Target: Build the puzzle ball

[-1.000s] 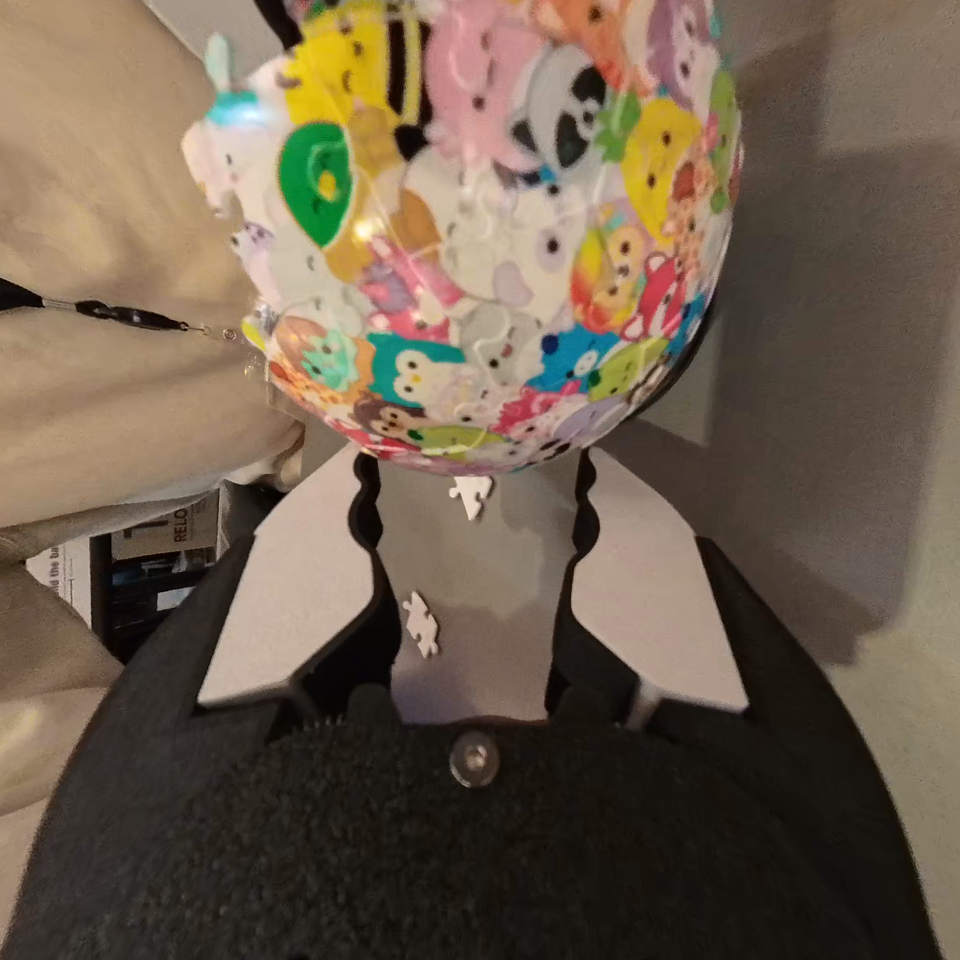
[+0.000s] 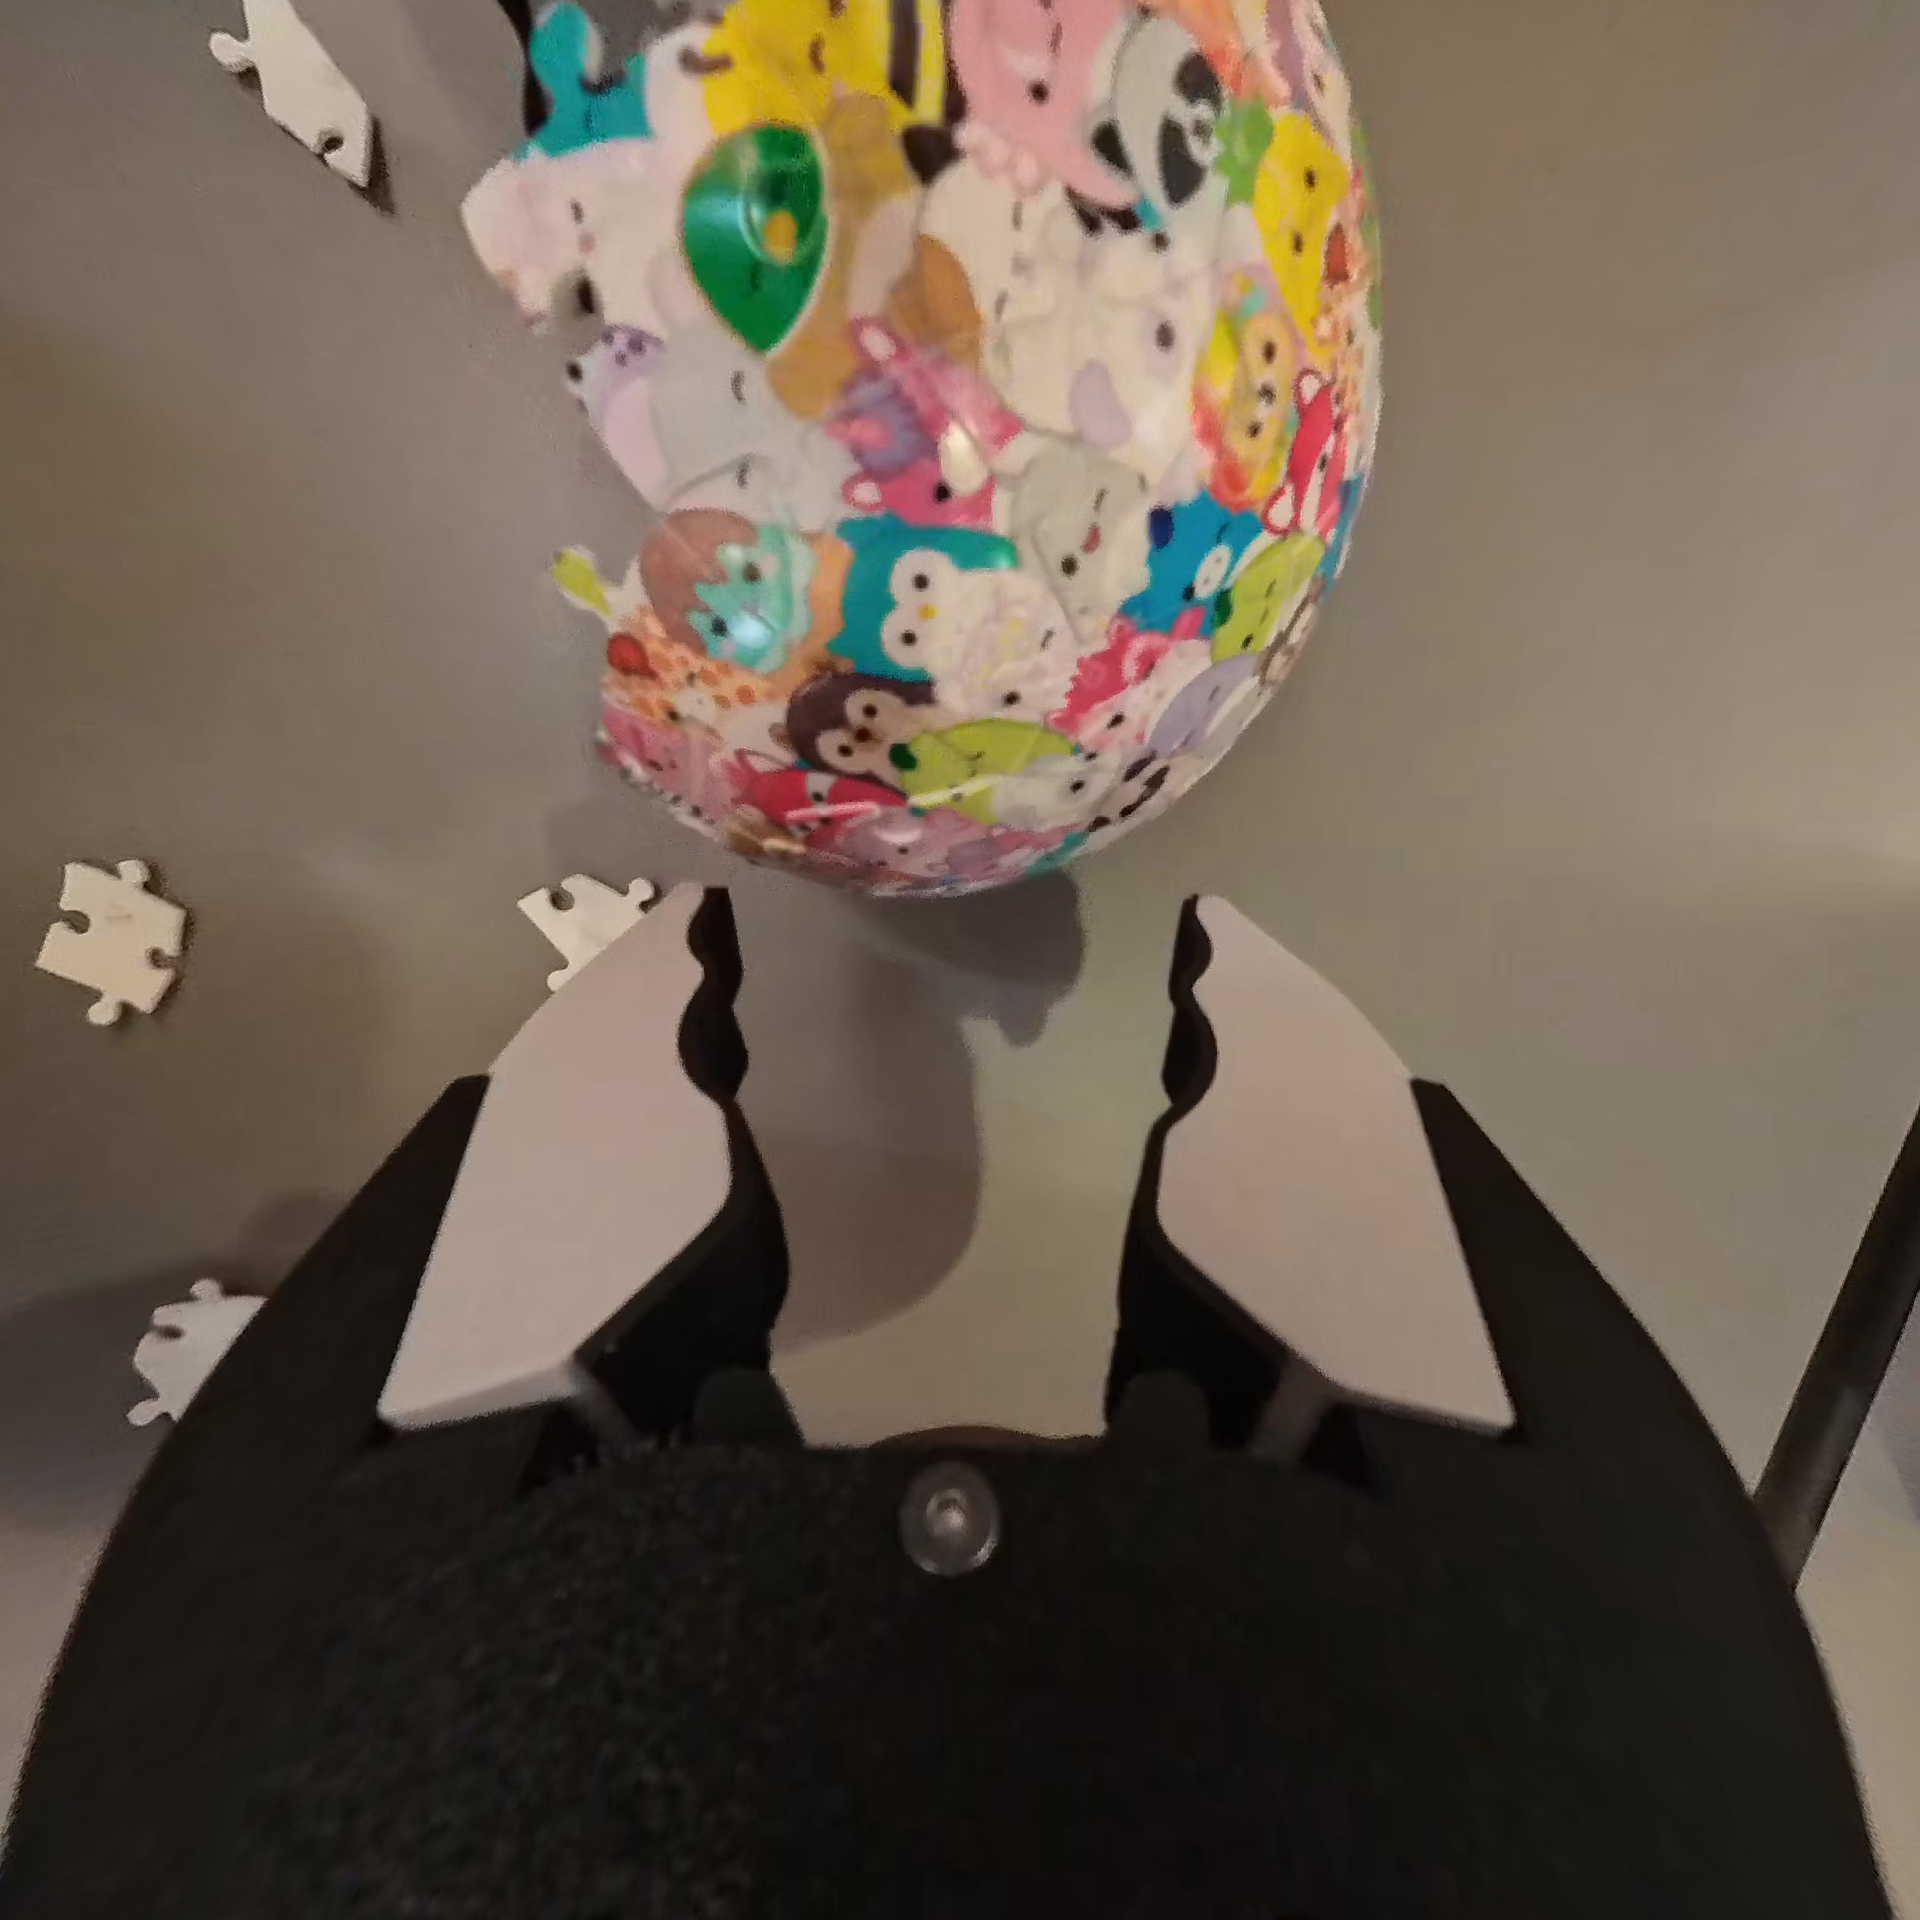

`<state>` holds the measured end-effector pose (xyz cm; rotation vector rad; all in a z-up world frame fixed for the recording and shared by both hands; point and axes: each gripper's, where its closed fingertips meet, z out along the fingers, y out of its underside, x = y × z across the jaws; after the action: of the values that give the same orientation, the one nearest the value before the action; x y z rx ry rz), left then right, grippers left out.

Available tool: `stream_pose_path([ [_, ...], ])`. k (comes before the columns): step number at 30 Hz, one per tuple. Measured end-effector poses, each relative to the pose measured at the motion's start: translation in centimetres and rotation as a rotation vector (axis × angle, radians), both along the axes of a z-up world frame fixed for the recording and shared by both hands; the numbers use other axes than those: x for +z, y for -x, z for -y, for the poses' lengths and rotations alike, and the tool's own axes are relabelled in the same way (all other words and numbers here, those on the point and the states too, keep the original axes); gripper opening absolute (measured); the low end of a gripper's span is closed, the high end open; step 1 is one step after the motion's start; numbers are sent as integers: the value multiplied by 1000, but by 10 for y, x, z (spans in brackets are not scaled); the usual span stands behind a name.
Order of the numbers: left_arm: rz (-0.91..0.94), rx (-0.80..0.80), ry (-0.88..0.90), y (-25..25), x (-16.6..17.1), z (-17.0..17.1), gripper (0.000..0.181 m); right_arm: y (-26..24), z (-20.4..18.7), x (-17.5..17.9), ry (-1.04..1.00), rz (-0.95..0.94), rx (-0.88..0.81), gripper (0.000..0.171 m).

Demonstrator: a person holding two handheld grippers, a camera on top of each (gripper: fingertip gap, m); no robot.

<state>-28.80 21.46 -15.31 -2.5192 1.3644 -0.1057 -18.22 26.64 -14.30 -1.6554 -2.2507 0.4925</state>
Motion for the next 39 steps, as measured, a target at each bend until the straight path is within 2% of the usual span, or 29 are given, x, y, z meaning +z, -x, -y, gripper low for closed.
stream_pose_path([
  [4, -8, -1, 5, 3, 5, 4, 95, -12, -9, 5, -57, -44, -89, 79],
  [7, 13, 12, -6, 12, 16, 17, 96, -38, -4, 25, -189, -76, -216, 77],
  [9, 84, 42, -23, 20, 30, 34, 96, -43, 29, 43, -259, -197, -253, 72],
  [12, 288, 97, -48, 24, 54, 65, 95, -4, 99, 42, -169, -451, -284, 70],
  [14, 463, 114, -48, 19, 67, 88, 92, 29, 118, 23, -137, -502, -348, 77],
  [15, 537, 111, -42, 16, 72, 99, 90, 42, 114, 13, -172, -499, -393, 79],
  [19, 740, 81, -81, 4, 86, 131, 84, 75, 92, -4, -225, -517, -542, 56],
  [21, 842, 77, -91, -3, 95, 139, 68, 66, 94, -6, -235, -497, -525, 53],
  [24, 895, 149, -146, -8, 98, 128, 50, 41, 111, 8, -179, -562, -531, 36],
  [27, 848, 206, -292, -21, 93, 103, 38, 8, 105, 24, -267, -647, -665, 27],
  [30, 615, 256, -426, -35, 66, 74, 34, -24, 90, 34, -369, -721, -832, 27],
  [32, 428, 283, -507, -41, 50, 59, 6, -43, 86, 39, -371, -789, -914, 20],
  [34, 247, 289, -603, -47, 42, 45, 0, -55, 86, 43, -361, -781, -923, 19],
  [36, 105, 300, -695, -53, 40, 32, 0, -68, 80, 61, -386, -865, -959, 19],
  [39, 49, 331, -724, -61, 36, 23, 0, -75, 80, 74, -280, -968, -998, 19],
])
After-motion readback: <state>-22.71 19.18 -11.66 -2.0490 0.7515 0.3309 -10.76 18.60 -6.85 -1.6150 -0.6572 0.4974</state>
